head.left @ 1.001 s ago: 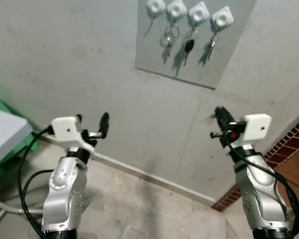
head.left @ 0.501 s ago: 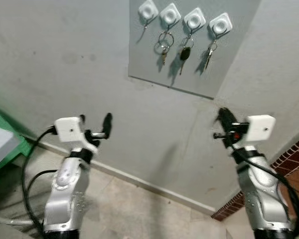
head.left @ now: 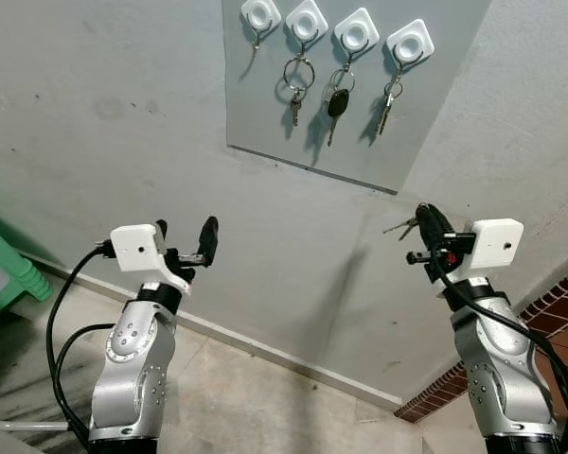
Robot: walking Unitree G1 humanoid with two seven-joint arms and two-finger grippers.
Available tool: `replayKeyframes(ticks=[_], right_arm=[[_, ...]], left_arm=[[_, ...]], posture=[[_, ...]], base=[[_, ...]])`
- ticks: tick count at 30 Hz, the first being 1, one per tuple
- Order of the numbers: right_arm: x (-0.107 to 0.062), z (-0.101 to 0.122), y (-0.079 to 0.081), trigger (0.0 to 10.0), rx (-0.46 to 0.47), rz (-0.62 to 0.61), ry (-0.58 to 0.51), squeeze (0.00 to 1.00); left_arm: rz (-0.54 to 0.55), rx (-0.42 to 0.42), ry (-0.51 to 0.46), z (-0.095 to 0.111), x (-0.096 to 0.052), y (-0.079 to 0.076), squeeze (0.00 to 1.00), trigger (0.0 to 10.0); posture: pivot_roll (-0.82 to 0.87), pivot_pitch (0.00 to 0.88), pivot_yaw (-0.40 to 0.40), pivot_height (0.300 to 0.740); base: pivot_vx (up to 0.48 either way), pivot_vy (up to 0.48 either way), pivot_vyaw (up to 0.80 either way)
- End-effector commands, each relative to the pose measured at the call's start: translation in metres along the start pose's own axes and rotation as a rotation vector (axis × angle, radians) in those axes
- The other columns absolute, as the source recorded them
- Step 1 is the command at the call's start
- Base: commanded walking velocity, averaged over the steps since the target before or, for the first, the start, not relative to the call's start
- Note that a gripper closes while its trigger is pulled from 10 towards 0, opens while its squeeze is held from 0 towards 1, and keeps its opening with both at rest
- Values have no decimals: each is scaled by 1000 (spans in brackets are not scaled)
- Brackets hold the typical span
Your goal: Hang keys on a hook
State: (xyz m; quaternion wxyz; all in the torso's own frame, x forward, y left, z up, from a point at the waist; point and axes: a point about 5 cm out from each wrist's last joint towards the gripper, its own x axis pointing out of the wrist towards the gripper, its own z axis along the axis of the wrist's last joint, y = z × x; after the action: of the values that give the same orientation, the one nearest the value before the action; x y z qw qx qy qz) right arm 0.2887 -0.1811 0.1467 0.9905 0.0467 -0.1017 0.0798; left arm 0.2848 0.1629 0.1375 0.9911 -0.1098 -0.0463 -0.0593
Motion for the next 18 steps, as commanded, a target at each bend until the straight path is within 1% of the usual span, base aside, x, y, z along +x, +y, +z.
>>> replayKeyframes(ticks=[1,10,18], right_arm=[[0,4,-3,10000,-5,-8,-14,0],[0,2,-5,10000,3,-19,1,0],[1,1,-4,10000,9,-14,11,0]], left_arm=[[-9,-1,6,-1,-1,-3,0,10000],[-13,7,15,-1,-1,-3,0,10000],[-12,12,21,-3,-1,-3,0,10000]], posture=[[20,85,-66,740],[21,82,-68,740],[23,74,-68,740]], base=[[0,0,0],[0,0,0],[0,0,-697]])
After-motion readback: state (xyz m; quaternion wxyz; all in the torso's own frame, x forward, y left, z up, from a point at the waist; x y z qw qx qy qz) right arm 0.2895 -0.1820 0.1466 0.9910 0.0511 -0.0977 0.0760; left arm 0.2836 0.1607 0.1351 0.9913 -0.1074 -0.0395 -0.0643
